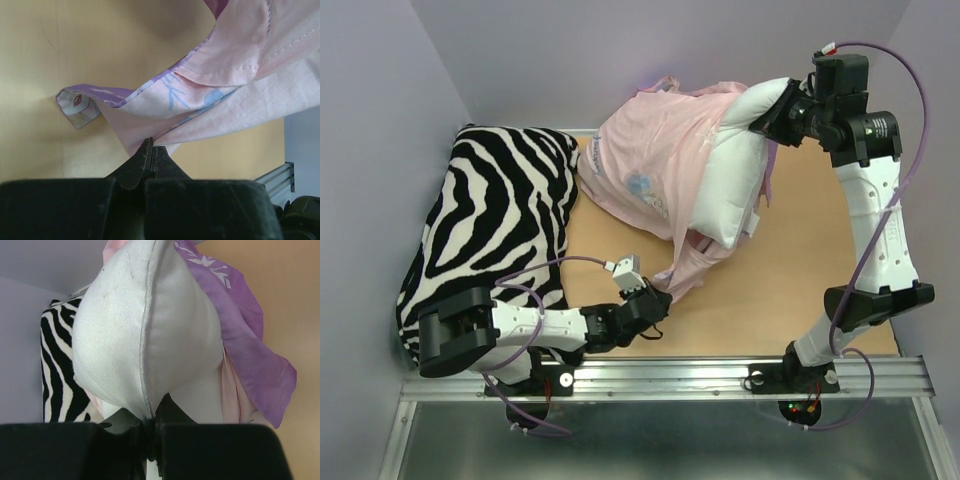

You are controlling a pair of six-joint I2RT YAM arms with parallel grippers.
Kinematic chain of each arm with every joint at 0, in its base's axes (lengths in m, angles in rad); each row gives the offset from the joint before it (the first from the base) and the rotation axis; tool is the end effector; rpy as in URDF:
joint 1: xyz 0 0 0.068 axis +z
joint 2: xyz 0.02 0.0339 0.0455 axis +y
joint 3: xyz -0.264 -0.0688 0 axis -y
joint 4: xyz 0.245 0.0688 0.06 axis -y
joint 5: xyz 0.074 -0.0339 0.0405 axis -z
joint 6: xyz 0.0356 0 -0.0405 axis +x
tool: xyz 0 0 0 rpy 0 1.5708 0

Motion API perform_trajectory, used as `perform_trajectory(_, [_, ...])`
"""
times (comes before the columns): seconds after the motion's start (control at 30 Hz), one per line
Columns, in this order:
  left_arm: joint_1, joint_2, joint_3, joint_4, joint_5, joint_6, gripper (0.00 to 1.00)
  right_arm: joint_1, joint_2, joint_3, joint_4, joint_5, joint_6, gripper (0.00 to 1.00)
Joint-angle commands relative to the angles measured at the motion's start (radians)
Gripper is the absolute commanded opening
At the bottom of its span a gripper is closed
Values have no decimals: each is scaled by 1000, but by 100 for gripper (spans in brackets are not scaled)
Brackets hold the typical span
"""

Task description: Remove the pillowcase from the pillow

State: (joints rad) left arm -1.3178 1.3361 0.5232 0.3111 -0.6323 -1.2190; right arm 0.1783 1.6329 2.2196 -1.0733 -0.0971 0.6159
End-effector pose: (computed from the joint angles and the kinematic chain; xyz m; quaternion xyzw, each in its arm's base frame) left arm 0.0856 -0.2471 0.1842 -0.1178 0.8247 -0.3825 0.3996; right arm 0.2985 0.0573 0.5114 0.1613 0.8407 0.2376 0.4591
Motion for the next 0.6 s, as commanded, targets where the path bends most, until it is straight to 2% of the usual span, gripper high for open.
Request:
perform_trajectory(0.0, [37,11,-83,-147,109,91,0,-31,-85,94,358,105,25,1])
perform_trajectory(0.1, [75,-28,-42,-133,121,154,0,-31,-129,16,361,-7,31,1])
perform_trajectory(0.2, [77,-84,53,-142,121,254,17,-30,-200,-160,386,-58,15,1])
perform_trajectory(0.23, [75,-95,84,-158,125,274,29,-30,-261,-208,395,-52,10,1])
perform_trajectory(0.27, [75,-116,142,-179,134,320,33,-31,-286,-297,409,-26,-5,0])
perform_trajectory(0.33, [74,-141,191,-202,154,367,42,-31,-352,-368,423,-12,-18,1])
perform_trajectory(0.57, [40,-276,351,-309,160,460,46,-31,-450,-560,461,-26,-33,1])
